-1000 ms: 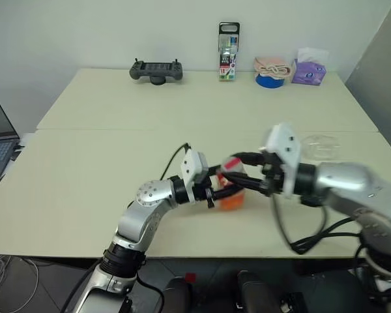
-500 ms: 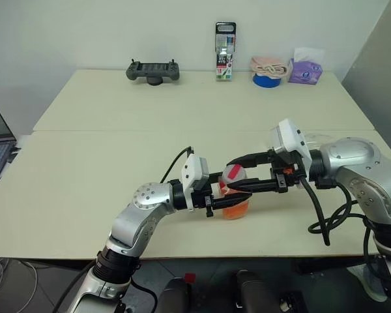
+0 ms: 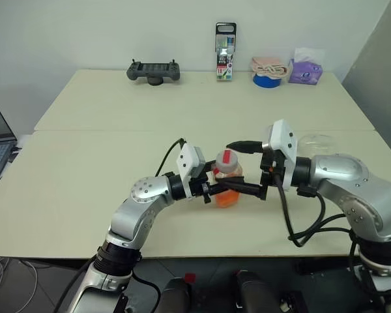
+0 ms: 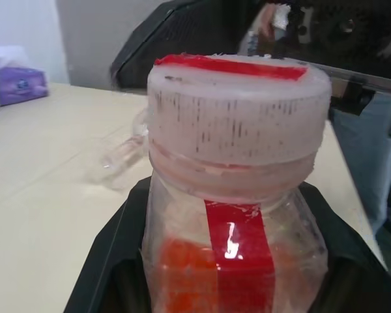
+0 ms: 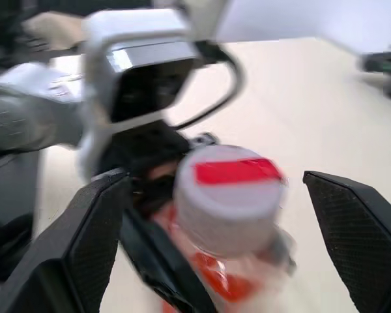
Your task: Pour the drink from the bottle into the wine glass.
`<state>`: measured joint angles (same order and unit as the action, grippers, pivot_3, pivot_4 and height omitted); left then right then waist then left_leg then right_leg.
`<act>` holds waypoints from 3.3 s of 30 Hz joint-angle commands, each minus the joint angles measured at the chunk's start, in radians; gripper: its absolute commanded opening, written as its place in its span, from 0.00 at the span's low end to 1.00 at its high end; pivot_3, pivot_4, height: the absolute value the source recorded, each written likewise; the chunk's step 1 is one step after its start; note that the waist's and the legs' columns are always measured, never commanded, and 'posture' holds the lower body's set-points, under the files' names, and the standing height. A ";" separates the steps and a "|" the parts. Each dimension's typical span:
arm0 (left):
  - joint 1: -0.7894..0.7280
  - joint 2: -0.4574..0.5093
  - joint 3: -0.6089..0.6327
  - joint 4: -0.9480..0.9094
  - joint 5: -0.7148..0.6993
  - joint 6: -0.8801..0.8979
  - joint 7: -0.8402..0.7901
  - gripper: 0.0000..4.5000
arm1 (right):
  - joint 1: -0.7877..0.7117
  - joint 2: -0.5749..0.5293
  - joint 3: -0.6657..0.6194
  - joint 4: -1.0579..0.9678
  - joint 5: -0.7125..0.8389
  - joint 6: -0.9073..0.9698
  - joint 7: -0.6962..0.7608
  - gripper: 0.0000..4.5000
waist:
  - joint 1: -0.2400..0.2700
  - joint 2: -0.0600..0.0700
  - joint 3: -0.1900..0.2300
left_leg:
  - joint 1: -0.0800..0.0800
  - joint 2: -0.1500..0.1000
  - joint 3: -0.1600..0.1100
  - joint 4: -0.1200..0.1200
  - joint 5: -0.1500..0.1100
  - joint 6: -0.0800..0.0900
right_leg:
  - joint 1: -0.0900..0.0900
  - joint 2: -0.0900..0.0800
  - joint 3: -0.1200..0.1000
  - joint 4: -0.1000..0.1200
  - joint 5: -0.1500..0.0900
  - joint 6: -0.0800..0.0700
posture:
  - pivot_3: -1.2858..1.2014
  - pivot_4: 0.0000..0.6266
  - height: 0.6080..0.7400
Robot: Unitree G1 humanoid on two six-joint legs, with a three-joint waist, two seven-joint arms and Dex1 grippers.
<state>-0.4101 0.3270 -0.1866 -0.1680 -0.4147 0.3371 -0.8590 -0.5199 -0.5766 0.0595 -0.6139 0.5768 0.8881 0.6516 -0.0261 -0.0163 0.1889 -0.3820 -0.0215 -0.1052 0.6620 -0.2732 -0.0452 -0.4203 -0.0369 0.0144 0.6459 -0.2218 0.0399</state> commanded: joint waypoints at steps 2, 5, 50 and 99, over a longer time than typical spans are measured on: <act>-0.030 -0.017 0.010 -0.004 0.005 -0.040 -0.001 0.46 | 0.034 0.074 -0.039 -0.134 0.018 0.082 -0.177 1.00 | 0.000 0.000 0.000 | 0.000 0.000 0.000 0.000 0.000 0.000 | 0.000 0.000 0.000 0.000 0.000 0.000 | 0.52 0.24 1.00; -0.030 -0.024 0.002 0.005 0.011 -0.048 -0.007 0.46 | 0.035 0.141 -0.014 -0.181 0.007 0.132 -0.279 1.00 | 0.000 0.000 0.000 | 0.000 0.000 0.001 0.000 0.000 0.000 | 0.000 0.000 0.001 0.000 0.000 0.000 | 0.52 0.24 1.00; -0.021 -0.022 0.004 0.024 0.045 -0.078 -0.017 0.44 | 0.013 0.168 0.005 -0.184 0.017 0.217 -0.403 1.00 | -0.005 0.000 0.000 | 0.001 0.000 0.000 0.000 0.000 0.000 | 0.000 0.000 0.000 0.001 0.000 0.000 | 0.52 0.24 1.00; -0.013 -0.013 0.010 0.029 0.063 -0.080 -0.015 0.43 | 0.046 0.190 -0.015 -0.224 0.032 0.240 -0.374 1.00 | -0.004 0.000 0.000 | 0.001 0.000 0.000 0.000 0.000 0.000 | 0.000 0.000 0.000 0.001 0.000 0.000 | 0.52 0.24 1.00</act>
<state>-0.4198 0.3140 -0.1906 -0.1078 -0.3464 0.2768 -0.8784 -0.4547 -0.4009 0.0616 -0.8030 0.5963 1.1439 0.2834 -0.0302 -0.0161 0.1888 -0.3813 -0.0212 -0.1052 0.6619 -0.2731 -0.0450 -0.4203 -0.0365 0.0144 0.6466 -0.2219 0.0400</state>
